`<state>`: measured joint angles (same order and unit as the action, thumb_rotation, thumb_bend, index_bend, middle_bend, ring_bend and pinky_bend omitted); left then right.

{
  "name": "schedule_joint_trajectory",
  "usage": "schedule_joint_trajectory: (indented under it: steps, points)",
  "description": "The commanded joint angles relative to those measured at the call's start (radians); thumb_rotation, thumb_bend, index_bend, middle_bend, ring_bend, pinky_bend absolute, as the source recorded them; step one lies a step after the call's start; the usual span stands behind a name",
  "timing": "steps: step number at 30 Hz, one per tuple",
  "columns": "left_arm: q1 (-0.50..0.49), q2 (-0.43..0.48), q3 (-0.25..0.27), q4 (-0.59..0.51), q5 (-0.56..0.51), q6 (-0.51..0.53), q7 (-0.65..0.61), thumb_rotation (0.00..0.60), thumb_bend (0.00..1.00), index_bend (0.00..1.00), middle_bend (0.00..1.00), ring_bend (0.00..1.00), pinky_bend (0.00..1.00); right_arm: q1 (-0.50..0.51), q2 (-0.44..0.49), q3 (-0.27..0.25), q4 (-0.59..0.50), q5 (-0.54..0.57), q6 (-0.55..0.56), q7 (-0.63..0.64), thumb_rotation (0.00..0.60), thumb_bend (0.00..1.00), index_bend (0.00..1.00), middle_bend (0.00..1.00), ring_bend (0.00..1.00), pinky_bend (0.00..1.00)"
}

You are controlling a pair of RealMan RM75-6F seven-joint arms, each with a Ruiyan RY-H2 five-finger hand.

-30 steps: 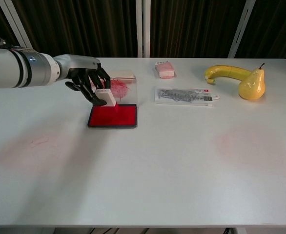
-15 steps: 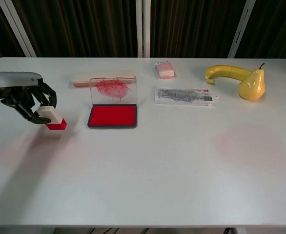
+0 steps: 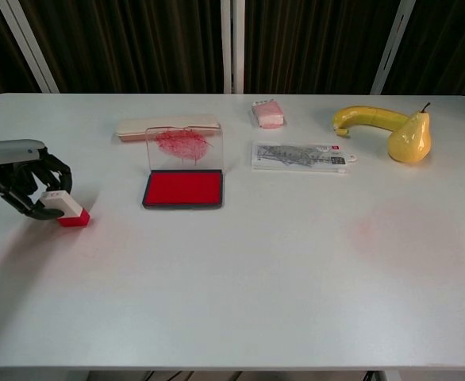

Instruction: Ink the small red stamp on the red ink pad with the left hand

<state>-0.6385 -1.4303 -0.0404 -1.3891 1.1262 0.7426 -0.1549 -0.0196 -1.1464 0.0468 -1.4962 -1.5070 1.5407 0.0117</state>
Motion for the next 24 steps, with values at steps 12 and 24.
schedule_joint_trajectory:
  steps: [12,24]
  points:
    - [0.000,-0.002,-0.004,0.031,0.025,-0.035,0.007,0.600,0.53,0.59,0.65,0.97,1.00,0.003,0.003,-0.001,-0.008,0.012,-0.014,-0.012,0.600,0.23,0.00,0.00,0.00,0.00]
    - [0.005,0.005,-0.003,0.031,0.070,-0.037,-0.010,0.600,0.49,0.42,0.50,0.97,1.00,0.002,0.004,0.001,-0.009,0.021,-0.019,-0.013,0.600,0.23,0.00,0.00,0.00,0.00]
